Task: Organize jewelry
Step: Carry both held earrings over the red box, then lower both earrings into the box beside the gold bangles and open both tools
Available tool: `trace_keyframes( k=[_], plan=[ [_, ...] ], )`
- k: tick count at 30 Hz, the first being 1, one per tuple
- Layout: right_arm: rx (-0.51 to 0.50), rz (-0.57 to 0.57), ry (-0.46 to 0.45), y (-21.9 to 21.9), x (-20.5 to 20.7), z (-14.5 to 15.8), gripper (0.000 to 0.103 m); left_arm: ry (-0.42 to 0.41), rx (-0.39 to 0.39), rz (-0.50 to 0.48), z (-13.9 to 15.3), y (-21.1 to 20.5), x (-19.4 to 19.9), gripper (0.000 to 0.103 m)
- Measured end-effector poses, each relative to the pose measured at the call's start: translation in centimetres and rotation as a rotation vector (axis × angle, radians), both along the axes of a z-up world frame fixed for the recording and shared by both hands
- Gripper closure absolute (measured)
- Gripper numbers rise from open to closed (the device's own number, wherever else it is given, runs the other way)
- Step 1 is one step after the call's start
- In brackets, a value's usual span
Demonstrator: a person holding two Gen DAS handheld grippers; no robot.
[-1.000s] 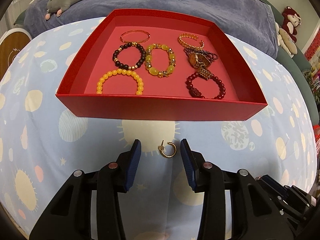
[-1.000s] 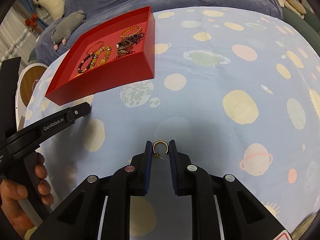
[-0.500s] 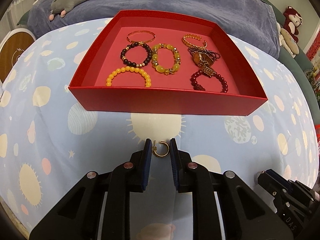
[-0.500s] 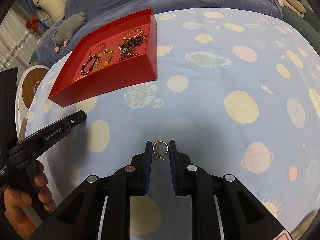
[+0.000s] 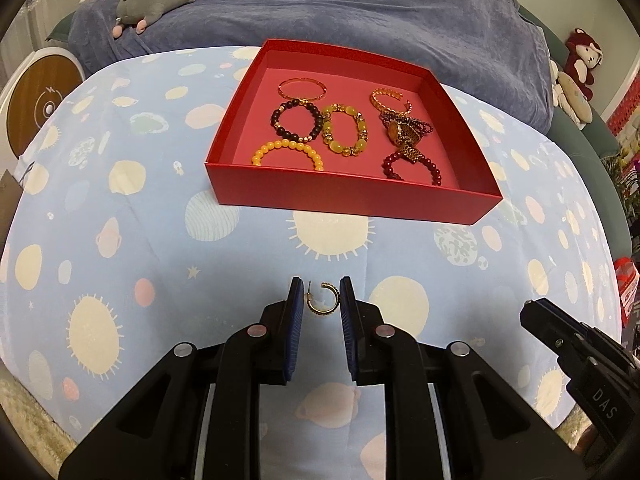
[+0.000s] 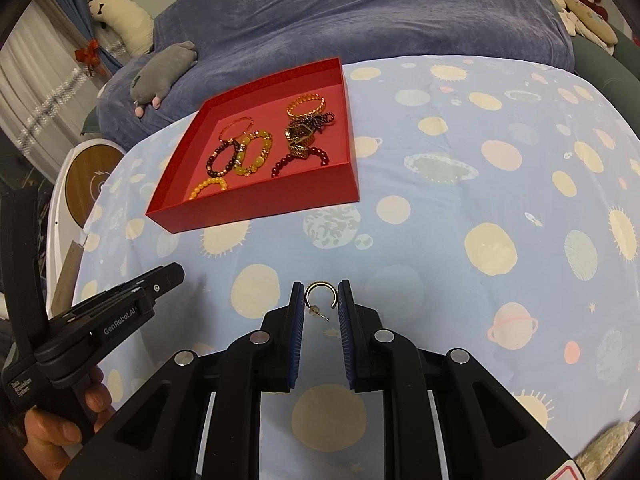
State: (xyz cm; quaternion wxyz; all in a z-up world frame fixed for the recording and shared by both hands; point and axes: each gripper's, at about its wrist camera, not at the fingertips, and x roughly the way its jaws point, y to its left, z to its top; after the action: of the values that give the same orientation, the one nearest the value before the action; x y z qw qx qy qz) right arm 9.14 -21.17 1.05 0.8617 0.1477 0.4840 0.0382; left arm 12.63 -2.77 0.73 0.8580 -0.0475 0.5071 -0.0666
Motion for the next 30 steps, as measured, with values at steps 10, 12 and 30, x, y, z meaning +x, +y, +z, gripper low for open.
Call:
trace_keyframes(
  k=[10, 12, 30],
  plan=[
    [-0.015, 0.034, -0.054, 1.7, 1.1, 2.5, 0.087, -0.035, -0.021, 0.008, 2.9, 1.3, 0.1, 0.085],
    [-0.019, 0.041, -0.065, 2.0, 1.8, 2.9, 0.087, -0.043, -0.02, 0.008, 3.4, 1.3, 0.6, 0.085],
    [-0.052, 0.078, -0.109, 4.1, 10.5, 4.2, 0.087, -0.099, -0.01, -0.004, 5.6, 0.1, 8.3, 0.085]
  ],
)
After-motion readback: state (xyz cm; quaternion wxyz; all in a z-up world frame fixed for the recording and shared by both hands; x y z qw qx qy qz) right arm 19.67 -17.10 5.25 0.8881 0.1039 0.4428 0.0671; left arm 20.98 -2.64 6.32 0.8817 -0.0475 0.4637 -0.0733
